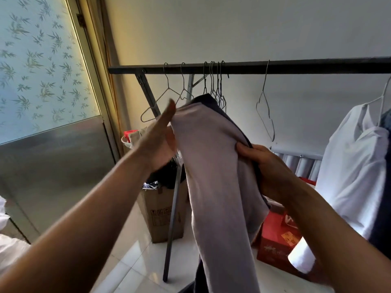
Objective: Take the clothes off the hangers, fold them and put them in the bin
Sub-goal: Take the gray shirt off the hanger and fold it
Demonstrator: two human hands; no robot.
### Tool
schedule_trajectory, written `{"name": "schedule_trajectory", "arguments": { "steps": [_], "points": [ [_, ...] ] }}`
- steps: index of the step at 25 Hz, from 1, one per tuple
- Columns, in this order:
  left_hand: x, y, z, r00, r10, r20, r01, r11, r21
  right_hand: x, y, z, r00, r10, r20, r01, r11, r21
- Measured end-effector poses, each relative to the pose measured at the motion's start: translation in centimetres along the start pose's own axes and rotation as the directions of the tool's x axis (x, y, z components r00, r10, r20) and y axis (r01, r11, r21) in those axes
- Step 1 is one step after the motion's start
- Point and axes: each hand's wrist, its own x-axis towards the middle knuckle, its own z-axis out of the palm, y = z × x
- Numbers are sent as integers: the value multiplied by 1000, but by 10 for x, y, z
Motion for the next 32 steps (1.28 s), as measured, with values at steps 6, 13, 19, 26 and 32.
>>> {"name": "schedule_trajectory", "arguments": {
  "steps": [6, 13, 19, 26, 32],
  "points": [
    [-45, -62, 10, 933, -350, 79, 348, 937, 38, 6, 1, -2, 997, 30, -64, -26, 998, 60],
    [-47, -64, 3, 987, -148, -67, 159, 963, 218, -1, -3, -16, 992, 127, -20, -128, 990, -63],
    [-48, -71, 15, 977, -107, -186, 147, 964, 220, -5, 11, -23, 982, 186, -18, -176, 889, -424],
    [-56, -76, 5, 968, -108, -228, 133, 986, 97, -8, 34, -23, 994, -11, -111, -20, 962, -271],
    [-59, -80, 9, 941, 50, -334, -28, 997, 69, -12, 29, -27, 993, -115, 28, 118, 940, -320]
  ]
}}
